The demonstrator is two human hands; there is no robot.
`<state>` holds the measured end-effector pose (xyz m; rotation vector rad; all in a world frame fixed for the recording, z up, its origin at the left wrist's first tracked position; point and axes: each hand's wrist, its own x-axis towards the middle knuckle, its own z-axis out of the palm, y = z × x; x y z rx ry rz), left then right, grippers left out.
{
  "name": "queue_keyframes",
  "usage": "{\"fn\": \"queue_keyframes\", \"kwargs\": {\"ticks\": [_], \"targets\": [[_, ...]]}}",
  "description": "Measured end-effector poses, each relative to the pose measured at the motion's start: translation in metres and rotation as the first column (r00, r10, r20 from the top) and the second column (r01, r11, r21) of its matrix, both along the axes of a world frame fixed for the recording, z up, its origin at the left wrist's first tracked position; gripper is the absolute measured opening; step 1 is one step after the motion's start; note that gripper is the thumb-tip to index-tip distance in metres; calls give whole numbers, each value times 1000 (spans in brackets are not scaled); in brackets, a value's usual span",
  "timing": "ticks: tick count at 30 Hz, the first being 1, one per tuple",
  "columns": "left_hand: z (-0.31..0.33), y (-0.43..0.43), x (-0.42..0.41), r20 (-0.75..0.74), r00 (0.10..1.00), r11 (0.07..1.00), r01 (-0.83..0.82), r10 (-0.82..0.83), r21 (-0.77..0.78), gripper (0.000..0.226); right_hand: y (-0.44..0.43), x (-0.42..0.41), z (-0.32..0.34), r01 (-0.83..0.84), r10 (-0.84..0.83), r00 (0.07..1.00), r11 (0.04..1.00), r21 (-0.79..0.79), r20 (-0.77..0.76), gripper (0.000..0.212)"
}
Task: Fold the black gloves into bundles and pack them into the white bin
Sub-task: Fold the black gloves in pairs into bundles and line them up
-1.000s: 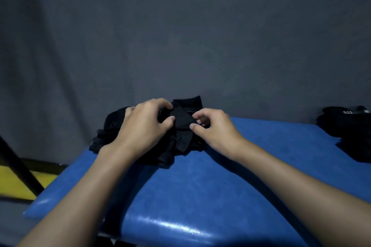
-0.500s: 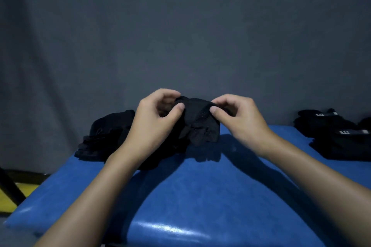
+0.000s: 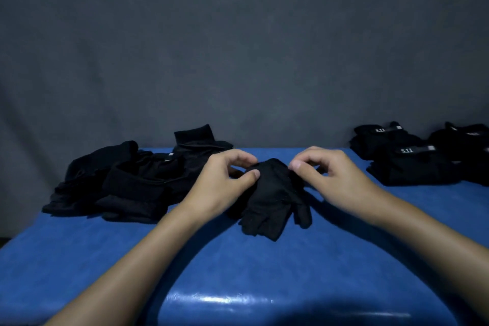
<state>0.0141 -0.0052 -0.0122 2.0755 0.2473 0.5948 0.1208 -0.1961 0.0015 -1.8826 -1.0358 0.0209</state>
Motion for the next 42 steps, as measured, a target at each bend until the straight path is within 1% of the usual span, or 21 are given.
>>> {"fn": "queue_keyframes", "kwargs": {"ticks": [3,5,7,10,13,15,17,20,21,23,27,28,30,32,33,34,36,37,38,39,42], "targets": [[-8,2,5,-43,999,1000,-20,21,21,14,5,9,-1,8,-8,1000,996,-85,-5,13],[-10,2,6,-45,999,1000,-11,11,2,19,9,14,-5,-37,36,999,986,-162,-14,23],[-10,1,5,-26,1000,1000,-1,1,9,19,11,14,-8,-74,70,997,977,-201,-29,34],[-5,-2,3,60,995,997,75,-75,-5,26,13,12,-4,-118,116,993,977,-180,-23,42],[3,-6,-1,145,971,973,208,-192,-102,33,11,8,8,-195,191,981,971,-135,-43,46],[6,-7,-3,167,959,962,250,-230,-108,34,9,5,14,-220,217,975,968,-122,-39,42],[8,-7,-4,163,960,963,248,-229,-106,33,7,5,19,-209,212,977,968,-136,8,31],[8,-2,-5,92,973,968,223,-212,-119,31,4,6,19,-188,199,979,969,-160,49,8],[8,-1,-5,62,975,968,220,-214,-117,30,4,7,18,-187,198,979,969,-163,50,4],[8,2,-6,43,972,965,236,-233,-113,29,3,9,16,-195,204,979,963,-186,27,13],[13,-5,-7,95,955,953,289,-280,-87,27,5,8,12,-280,266,960,929,-242,-91,33],[14,-7,-7,104,953,953,294,-285,-79,26,5,6,12,-289,270,957,923,-253,-107,32],[13,-9,-6,96,954,954,290,-282,-77,26,4,5,13,-299,274,953,917,-264,-127,19],[12,-10,-5,77,964,964,258,-254,-59,26,2,5,14,-269,241,962,923,-274,-131,5],[12,-10,-4,72,973,975,222,-220,-17,25,2,7,14,-226,202,973,935,-274,-115,3],[11,-10,-4,71,983,985,165,-168,47,22,1,10,13,-157,143,987,951,-265,-71,7],[8,-12,-4,79,996,983,36,-51,179,16,0,16,7,38,-37,999,973,-226,12,16],[7,-15,-5,78,997,975,-4,-14,224,13,-1,18,5,138,-138,990,968,-210,13,20],[5,-17,-6,67,998,967,-16,-1,252,11,-4,19,2,208,-216,976,955,-209,-19,23],[3,-21,-7,44,999,962,-4,-8,274,10,-7,19,1,240,-262,963,943,-230,-69,27],[-5,-30,-9,-59,996,931,82,-65,355,17,-15,18,2,186,-246,951,940,-287,-189,29]]}}
